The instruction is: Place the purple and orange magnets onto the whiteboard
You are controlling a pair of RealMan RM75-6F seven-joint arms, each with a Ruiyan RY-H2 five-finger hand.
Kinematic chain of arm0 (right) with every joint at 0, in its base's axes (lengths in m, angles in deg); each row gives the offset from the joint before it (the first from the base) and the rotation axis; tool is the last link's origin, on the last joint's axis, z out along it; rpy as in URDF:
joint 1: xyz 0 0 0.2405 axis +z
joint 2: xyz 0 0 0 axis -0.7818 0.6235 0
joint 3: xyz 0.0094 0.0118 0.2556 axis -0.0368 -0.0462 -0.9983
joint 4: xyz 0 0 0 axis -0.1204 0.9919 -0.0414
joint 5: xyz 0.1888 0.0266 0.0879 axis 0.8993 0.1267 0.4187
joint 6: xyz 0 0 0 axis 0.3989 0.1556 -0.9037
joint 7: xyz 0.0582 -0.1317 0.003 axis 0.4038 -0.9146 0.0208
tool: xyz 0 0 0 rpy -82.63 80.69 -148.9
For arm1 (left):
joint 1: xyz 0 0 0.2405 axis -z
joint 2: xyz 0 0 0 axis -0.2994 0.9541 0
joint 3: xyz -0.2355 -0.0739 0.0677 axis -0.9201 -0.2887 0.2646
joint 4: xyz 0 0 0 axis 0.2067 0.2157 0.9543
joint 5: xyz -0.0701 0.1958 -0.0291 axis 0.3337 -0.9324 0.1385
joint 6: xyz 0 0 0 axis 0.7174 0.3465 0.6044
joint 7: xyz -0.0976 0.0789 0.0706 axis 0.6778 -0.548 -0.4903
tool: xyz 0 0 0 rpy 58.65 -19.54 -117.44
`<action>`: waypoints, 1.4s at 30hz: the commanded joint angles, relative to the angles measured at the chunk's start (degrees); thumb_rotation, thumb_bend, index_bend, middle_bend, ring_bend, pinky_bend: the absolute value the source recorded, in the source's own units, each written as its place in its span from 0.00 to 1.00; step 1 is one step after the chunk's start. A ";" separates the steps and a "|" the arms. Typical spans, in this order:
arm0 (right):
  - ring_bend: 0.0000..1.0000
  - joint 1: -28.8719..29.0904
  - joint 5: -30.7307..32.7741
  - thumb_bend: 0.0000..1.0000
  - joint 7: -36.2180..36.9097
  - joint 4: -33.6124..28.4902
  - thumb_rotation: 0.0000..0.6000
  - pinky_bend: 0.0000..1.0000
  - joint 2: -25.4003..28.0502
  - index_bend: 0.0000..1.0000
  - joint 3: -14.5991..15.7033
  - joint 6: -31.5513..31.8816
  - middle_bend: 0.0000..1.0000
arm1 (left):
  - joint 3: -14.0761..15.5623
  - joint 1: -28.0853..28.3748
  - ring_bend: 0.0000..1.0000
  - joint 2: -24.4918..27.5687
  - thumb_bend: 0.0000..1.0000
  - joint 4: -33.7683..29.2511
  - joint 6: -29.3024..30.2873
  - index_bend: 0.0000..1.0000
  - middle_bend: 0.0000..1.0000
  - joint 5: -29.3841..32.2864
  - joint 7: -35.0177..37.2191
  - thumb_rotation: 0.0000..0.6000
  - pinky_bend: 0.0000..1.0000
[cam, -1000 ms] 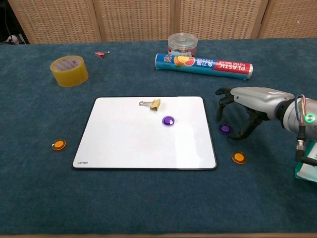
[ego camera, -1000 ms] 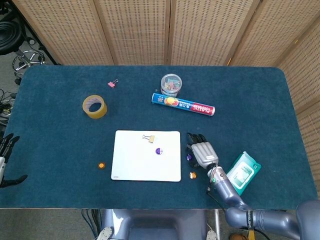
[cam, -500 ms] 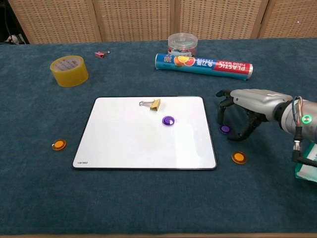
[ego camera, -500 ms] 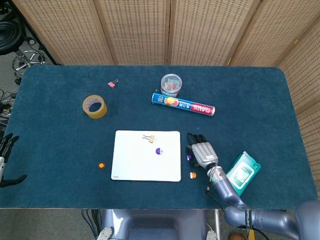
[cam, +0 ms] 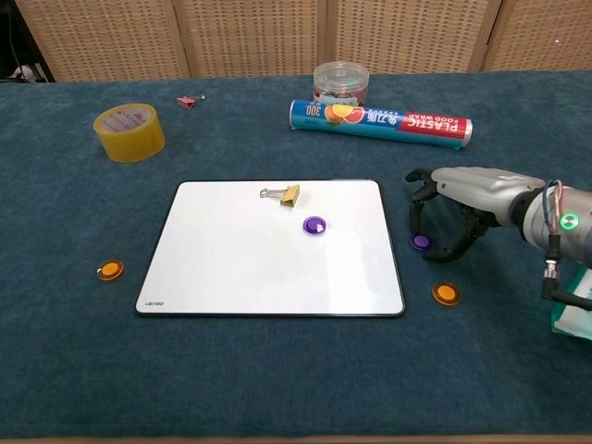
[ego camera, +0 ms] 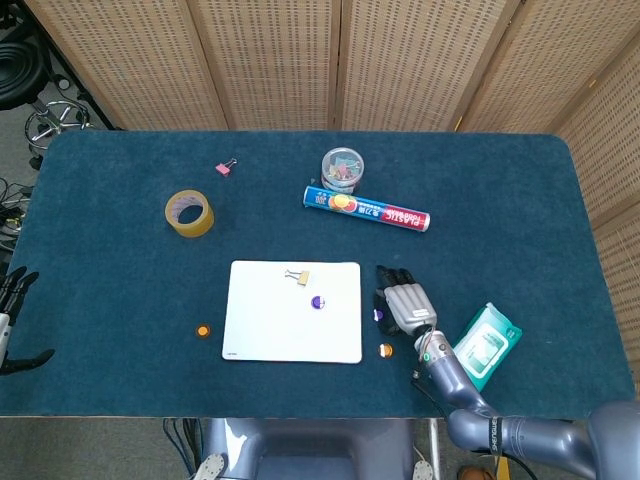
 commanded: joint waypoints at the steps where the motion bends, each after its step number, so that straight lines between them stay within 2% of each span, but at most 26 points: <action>1: 0.00 -0.02 0.14 0.30 0.05 0.19 1.00 0.00 -0.13 0.45 -0.04 -0.14 0.00 | 0.01 -0.02 0.00 0.02 0.11 0.00 0.03 0.00 0.00 -0.01 0.02 1.00 0.00; 13: 0.00 -0.33 0.06 0.40 0.07 0.60 1.00 0.00 -0.40 0.51 -0.17 0.11 0.00 | 0.05 -0.04 0.00 0.02 0.11 -0.03 0.05 0.00 0.00 -0.11 0.01 1.00 0.00; 29: 0.00 -0.53 -2.20 0.42 -0.22 -2.38 1.00 0.00 0.41 0.53 -0.76 1.97 0.00 | 0.06 -0.10 0.00 0.05 0.11 -0.07 0.19 0.00 0.00 -0.21 0.05 1.00 0.00; 42: 0.00 4.06 -2.60 0.45 -4.62 -7.50 1.00 0.00 -2.85 0.54 -3.55 1.94 0.00 | 0.23 -0.19 0.00 0.55 0.11 -0.17 0.20 0.00 0.00 -0.66 1.03 1.00 0.00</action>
